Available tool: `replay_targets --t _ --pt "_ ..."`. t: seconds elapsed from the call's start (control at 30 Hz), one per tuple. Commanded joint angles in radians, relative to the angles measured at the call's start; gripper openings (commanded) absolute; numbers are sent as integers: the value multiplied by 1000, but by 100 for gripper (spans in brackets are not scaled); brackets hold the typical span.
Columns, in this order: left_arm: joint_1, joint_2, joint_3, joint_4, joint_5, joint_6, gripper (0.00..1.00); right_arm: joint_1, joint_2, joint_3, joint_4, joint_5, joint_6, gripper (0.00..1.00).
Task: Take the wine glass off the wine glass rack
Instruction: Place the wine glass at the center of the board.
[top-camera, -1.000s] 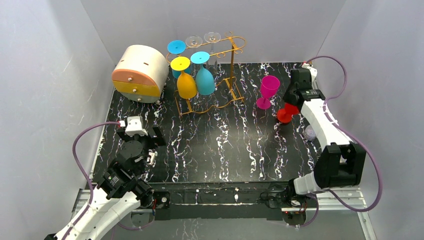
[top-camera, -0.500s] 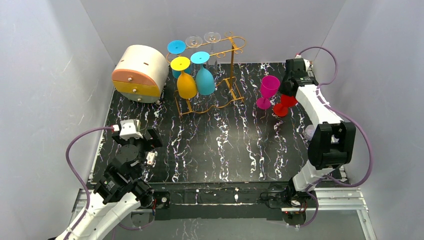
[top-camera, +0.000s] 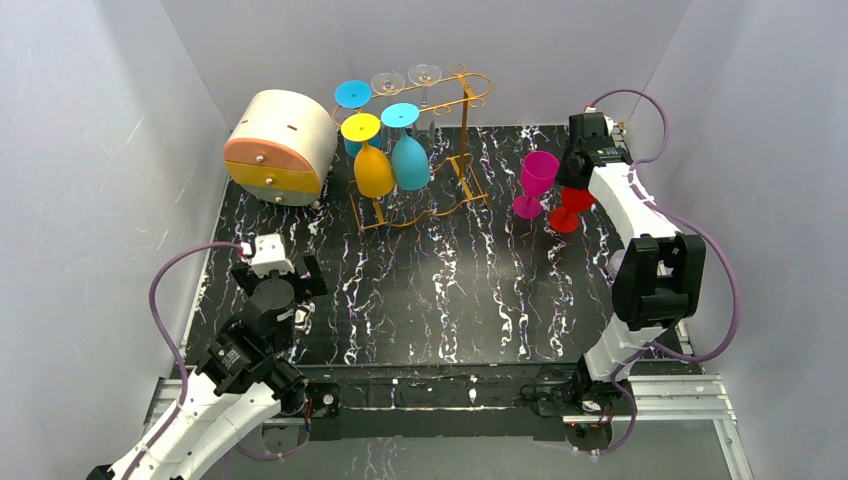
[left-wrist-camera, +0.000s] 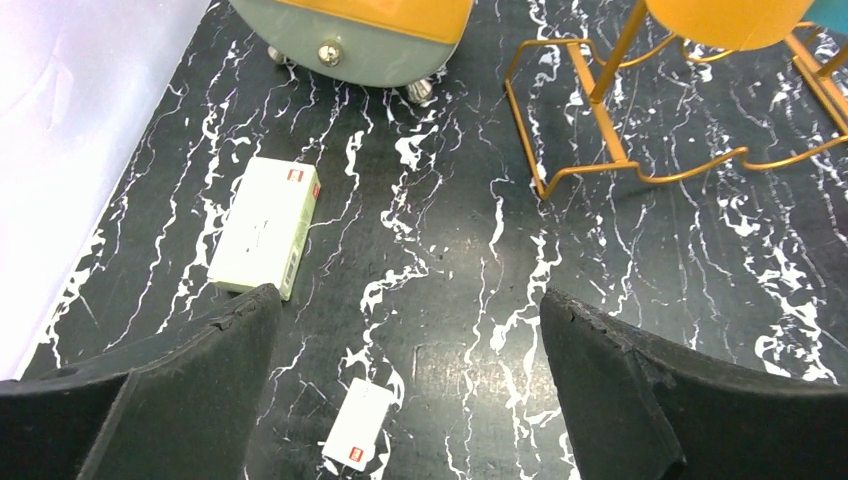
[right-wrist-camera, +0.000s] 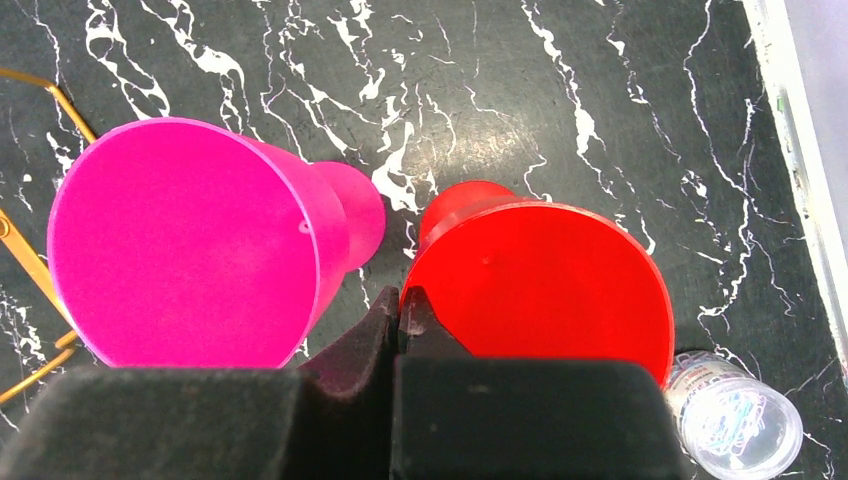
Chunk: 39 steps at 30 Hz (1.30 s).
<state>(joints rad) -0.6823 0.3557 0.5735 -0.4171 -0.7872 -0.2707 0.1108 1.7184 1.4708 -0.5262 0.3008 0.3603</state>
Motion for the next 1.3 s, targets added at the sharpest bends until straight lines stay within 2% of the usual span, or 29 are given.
replay_targets --t 0.0,0.13,0.97,1.1,1.17,1.2,1.27 --pt "4 41 47 -32 -50 -38 98 -5 18 51 -19 -38 -6 6" --pt "5 60 51 -31 -34 -38 98 -5 26 75 -37 -39 -7 12" --pt "5 101 58 -32 -15 -49 98 -6 47 264 -184 -45 -1 20" --pt "5 103 58 -32 -11 -51 98 -6 -52 222 -120 -83 18 21" --pt "5 106 56 -31 -7 -52 98 -6 -143 131 -30 -131 36 26" --pt "4 110 57 -27 -4 -50 98 -5 -193 79 20 -174 48 32" --pt "5 117 55 -23 -1 -49 98 -5 -292 -14 102 -302 87 39"
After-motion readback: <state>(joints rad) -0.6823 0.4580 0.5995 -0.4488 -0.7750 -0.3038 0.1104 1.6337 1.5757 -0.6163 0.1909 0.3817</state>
